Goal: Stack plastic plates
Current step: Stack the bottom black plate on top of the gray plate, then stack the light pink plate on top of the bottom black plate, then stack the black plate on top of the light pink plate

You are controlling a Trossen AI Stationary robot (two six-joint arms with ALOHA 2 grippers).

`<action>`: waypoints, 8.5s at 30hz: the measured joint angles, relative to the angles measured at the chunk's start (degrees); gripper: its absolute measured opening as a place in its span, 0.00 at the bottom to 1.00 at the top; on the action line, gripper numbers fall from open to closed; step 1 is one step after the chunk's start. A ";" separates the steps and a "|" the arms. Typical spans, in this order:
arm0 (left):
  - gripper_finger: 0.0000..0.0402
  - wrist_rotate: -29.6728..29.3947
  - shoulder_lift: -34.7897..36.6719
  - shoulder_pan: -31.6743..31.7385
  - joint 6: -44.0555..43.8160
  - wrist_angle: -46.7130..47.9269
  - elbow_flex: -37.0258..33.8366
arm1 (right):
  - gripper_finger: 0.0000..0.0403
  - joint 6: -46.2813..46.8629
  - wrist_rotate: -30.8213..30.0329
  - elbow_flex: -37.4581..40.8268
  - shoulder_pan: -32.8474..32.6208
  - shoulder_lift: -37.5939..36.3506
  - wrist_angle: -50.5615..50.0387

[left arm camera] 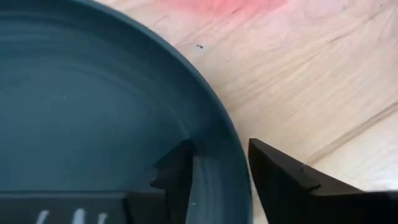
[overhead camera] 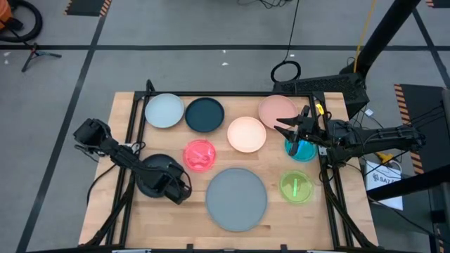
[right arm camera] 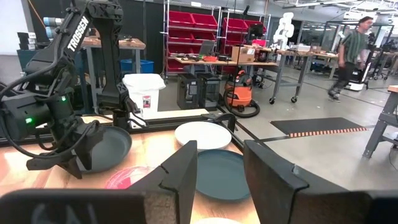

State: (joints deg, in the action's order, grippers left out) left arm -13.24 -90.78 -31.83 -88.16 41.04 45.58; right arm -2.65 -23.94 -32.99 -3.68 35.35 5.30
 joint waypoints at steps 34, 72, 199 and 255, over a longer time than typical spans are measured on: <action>0.04 -17.85 -0.02 -0.92 47.34 3.89 29.88 | 0.31 -0.86 0.00 0.00 0.00 0.00 -0.02; 0.14 1.75 -16.90 5.87 66.24 -23.28 29.86 | 0.31 -2.11 0.00 0.00 0.00 0.37 0.02; 0.21 -17.89 40.94 27.69 87.58 -7.95 -1.25 | 0.00 0.04 10.60 -33.07 22.22 46.95 -52.70; 0.21 -18.40 40.92 27.69 101.30 -21.31 -1.25 | 0.16 29.21 34.71 -68.65 -16.70 73.99 -58.55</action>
State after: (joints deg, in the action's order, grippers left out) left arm -31.64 -49.87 -4.14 13.14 19.73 44.34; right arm 26.57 10.76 -101.65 -20.38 109.34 -53.25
